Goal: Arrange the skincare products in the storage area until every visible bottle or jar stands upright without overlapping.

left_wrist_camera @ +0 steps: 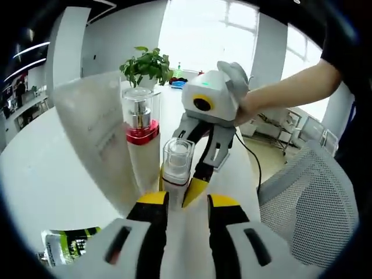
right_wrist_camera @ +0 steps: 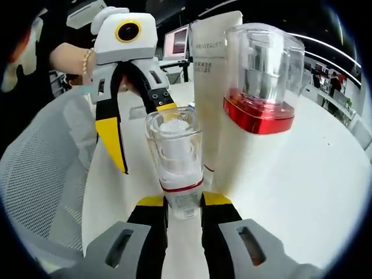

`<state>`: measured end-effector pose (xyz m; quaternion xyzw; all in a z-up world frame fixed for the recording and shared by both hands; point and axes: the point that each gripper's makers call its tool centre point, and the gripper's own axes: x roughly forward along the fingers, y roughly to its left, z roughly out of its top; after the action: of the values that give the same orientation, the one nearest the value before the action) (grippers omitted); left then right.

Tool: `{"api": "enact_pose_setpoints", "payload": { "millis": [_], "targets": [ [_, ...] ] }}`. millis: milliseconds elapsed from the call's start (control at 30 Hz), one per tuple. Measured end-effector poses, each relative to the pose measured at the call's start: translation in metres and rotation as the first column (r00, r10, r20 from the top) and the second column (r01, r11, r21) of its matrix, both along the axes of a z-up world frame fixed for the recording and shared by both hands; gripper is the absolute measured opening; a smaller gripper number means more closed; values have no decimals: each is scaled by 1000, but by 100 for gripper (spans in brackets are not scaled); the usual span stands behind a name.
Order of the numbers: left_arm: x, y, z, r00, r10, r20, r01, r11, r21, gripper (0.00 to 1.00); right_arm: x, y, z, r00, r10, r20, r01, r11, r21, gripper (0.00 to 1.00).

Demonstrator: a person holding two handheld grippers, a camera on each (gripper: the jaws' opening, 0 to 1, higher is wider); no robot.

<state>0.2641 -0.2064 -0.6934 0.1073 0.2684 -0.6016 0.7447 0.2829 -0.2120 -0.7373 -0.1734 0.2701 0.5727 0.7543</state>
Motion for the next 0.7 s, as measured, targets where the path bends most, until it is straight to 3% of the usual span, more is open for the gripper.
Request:
{"api": "enact_pose_setpoints", "payload": {
  "millis": [533, 700],
  "targets": [
    [-3, 3, 2, 1000, 3, -3, -3, 1000, 1, 21, -2, -8, -7, 999, -28, -43, 28, 1000, -11, 23],
    [-4, 4, 3, 1000, 5, -3, -5, 1000, 3, 22, -1, -13, -8, 998, -50, -49, 49, 998, -26, 28]
  ]
}}
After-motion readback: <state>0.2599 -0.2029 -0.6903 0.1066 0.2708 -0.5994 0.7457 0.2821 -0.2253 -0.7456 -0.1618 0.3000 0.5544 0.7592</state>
